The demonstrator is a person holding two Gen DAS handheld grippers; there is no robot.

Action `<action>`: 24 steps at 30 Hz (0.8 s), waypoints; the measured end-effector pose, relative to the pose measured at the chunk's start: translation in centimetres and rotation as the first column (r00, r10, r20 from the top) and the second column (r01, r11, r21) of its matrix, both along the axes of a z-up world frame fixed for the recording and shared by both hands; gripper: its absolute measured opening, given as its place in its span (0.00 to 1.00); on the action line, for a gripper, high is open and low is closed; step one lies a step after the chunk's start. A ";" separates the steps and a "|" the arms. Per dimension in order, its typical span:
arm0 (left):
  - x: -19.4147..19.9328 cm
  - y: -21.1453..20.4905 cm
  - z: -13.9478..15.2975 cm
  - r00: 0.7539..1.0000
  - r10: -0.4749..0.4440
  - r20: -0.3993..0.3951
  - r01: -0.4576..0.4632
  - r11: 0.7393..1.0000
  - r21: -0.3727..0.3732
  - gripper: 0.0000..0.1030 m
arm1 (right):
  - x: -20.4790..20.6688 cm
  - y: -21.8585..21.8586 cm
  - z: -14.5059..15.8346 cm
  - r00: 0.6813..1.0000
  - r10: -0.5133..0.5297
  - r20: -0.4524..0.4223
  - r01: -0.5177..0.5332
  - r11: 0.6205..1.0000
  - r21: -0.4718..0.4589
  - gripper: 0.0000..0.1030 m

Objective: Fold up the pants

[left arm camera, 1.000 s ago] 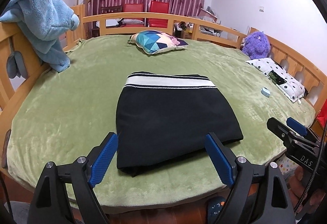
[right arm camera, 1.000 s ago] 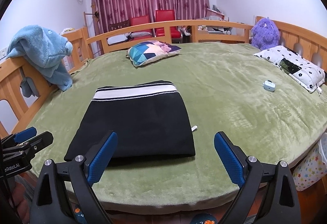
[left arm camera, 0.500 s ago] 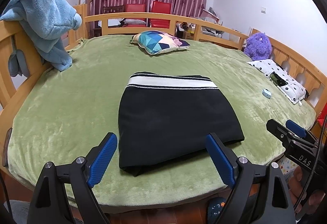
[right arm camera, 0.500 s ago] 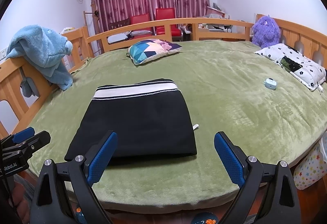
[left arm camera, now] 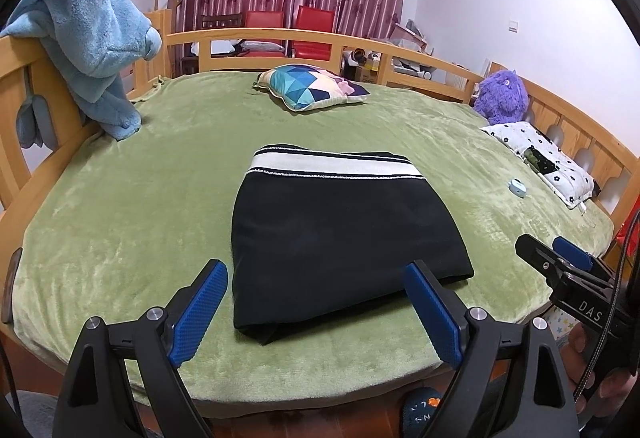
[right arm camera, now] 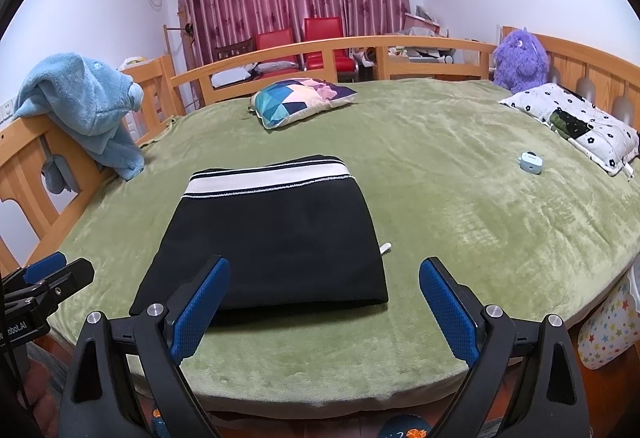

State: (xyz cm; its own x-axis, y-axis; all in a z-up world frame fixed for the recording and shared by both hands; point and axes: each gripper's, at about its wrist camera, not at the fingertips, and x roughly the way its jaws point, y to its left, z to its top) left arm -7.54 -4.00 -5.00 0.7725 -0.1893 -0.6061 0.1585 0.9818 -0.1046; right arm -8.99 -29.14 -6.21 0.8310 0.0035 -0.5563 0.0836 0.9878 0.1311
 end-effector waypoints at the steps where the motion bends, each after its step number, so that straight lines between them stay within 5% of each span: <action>1: 0.0 0.1 0.1 1.000 -0.001 -0.001 0.001 1.000 -0.004 0.88 | 0.0 0.0 0.0 1.000 -0.002 -0.001 0.002 1.000 0.000 0.92; 24: -1.1 -0.7 0.3 1.000 0.002 0.010 -0.002 1.000 -0.016 0.89 | 0.2 0.1 -0.1 1.000 0.001 -0.003 -0.001 1.000 -0.002 0.92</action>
State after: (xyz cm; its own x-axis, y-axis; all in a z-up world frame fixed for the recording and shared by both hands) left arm -8.64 -4.75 -4.72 0.7791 -0.1973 -0.5950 0.1577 0.9804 -0.1184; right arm -8.83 -29.06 -6.29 0.8291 0.0030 -0.5591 0.0834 0.9881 0.1290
